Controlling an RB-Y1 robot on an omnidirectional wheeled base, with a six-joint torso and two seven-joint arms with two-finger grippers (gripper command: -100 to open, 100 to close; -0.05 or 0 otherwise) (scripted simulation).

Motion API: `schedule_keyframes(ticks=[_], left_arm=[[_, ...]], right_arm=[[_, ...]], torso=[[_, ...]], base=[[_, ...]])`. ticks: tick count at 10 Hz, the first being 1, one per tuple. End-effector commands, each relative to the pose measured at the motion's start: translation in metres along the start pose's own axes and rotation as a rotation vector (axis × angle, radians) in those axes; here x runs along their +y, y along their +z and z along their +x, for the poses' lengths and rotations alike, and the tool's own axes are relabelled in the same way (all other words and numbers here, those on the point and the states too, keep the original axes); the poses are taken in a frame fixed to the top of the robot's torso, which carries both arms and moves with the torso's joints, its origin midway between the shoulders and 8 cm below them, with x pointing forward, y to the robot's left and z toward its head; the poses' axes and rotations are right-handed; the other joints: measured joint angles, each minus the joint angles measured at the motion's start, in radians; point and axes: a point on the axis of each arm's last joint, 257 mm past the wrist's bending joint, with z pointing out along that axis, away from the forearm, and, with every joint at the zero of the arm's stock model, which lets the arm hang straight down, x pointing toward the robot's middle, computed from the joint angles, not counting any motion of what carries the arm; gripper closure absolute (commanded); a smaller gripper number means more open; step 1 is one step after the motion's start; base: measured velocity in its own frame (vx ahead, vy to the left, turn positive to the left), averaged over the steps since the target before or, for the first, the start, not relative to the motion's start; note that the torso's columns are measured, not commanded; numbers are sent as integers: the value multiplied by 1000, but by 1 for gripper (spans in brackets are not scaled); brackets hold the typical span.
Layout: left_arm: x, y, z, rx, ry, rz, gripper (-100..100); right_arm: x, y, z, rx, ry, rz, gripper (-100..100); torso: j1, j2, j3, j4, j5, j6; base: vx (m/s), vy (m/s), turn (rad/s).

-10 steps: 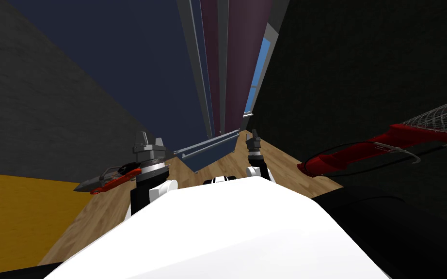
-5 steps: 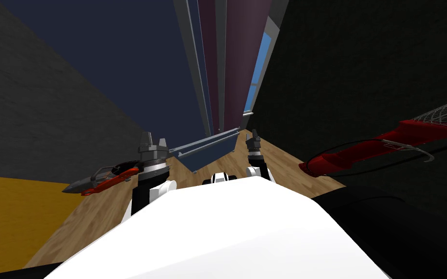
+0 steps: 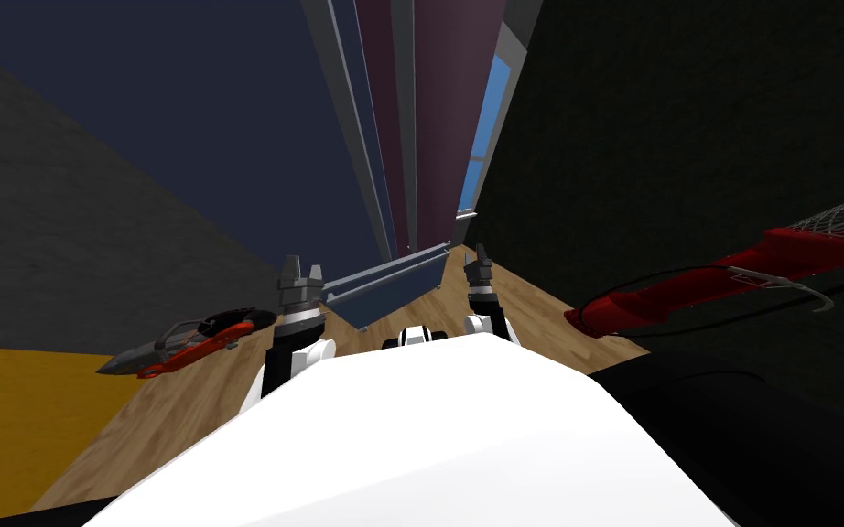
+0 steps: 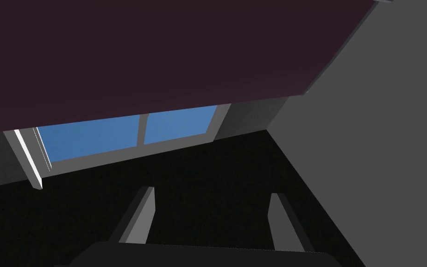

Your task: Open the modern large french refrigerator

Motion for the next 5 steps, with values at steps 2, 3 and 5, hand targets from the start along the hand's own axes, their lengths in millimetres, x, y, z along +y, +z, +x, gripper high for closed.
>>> schedule_keyframes(ticks=[2,3,5], left_arm=[[27,-8,3,8,-25,-14,-100],[35,-11,3,7,-34,-17,-100],[46,-14,4,4,-53,-17,-100]], right_arm=[[0,0,0,0,0,0,0],[0,0,0,0,0,0,0],[0,0,0,0,0,0,0]], torso=[[-1,1,0,0,0,0],[1,1,1,0,0,0],[1,1,0,0,0,0]], base=[[84,-115,-10],[81,-100,-13],[94,-103,-13]])
